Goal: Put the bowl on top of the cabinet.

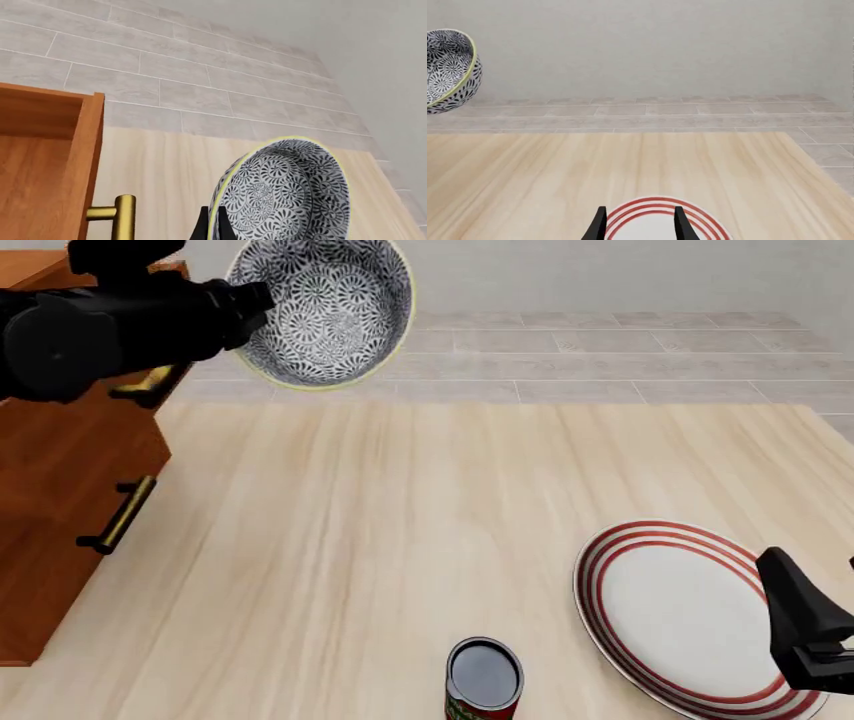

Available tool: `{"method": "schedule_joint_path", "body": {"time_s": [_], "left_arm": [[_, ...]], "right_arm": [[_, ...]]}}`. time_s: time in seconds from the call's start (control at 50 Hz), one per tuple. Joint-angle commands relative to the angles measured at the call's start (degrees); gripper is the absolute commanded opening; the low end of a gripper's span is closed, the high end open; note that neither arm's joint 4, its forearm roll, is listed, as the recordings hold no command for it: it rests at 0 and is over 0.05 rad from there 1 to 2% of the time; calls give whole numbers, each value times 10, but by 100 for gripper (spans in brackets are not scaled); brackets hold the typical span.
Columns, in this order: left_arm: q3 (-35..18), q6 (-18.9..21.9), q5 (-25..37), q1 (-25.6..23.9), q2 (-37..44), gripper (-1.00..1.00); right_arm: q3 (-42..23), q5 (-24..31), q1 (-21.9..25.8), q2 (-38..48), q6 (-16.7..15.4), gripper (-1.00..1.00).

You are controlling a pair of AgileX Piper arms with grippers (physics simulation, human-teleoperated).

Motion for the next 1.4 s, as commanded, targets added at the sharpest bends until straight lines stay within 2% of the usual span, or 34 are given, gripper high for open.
{"method": "schedule_joint_path", "body": {"time_s": [0.02,0.08,0.16,0.32,0.56,0.74,0.76,0.8,0.82,0.94,1.32,1.4], "left_arm": [[-25,3,22,18,-11,-100],[-37,19,36,35,-15,-100],[-42,2,40,40,-20,-100],[-55,17,57,57,-17,-100],[-57,-12,53,58,-26,-100],[-64,-14,61,86,-33,-100],[-64,-12,61,90,-35,-100],[-67,17,78,141,-39,-100],[-63,2,67,121,-39,-100],[-64,0,69,124,-44,-100],[-71,18,73,186,-62,-100],[-72,24,72,186,-64,-100]], "right_arm": [[0,-1,-1,1,0,100],[0,-2,-1,3,0,100],[0,-4,-1,5,0,100],[0,-7,0,8,-1,100],[0,-10,0,12,-1,100],[0,-12,0,13,-1,100],[0,-12,0,14,-1,100],[0,-11,0,13,-2,100],[0,-11,0,13,-2,100],[0,-8,0,9,-2,100],[0,-8,1,10,-2,100],[0,-9,1,10,-2,100]]}}
